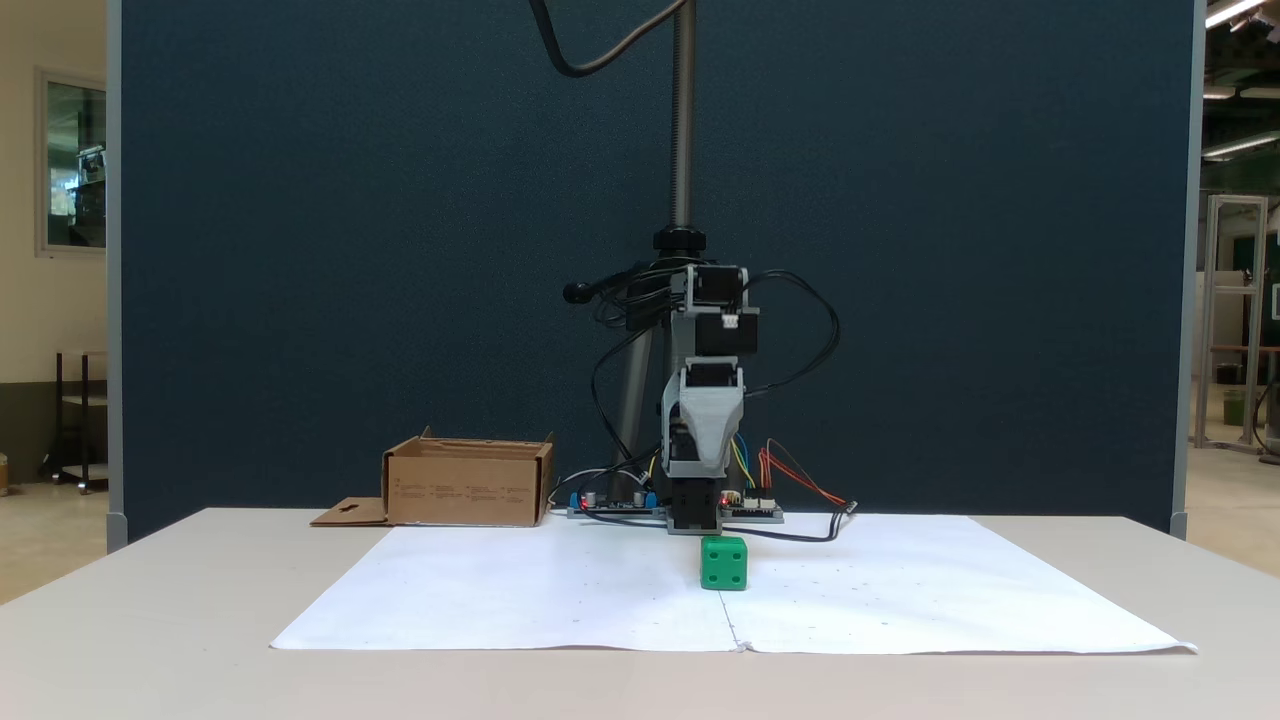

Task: Grasp a green dice and put it in the bin.

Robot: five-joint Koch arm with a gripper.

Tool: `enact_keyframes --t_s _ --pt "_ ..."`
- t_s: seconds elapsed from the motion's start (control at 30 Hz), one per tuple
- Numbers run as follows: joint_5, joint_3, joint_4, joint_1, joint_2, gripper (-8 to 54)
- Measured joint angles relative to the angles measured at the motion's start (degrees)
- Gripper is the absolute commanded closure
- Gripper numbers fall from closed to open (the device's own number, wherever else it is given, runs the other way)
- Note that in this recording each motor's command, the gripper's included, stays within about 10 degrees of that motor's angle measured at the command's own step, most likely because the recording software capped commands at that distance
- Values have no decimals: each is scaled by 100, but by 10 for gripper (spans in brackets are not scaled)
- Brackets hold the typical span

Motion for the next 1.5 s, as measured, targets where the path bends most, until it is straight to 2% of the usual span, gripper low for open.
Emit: enact_keyframes --t_s 0.83,1.17,1.5 --pt "-53 9 -765 -97 -1134 -24" --pt "-53 712 -1415 -167 -1125 -15" --pt "-53 747 -1608 -149 -1125 -13"
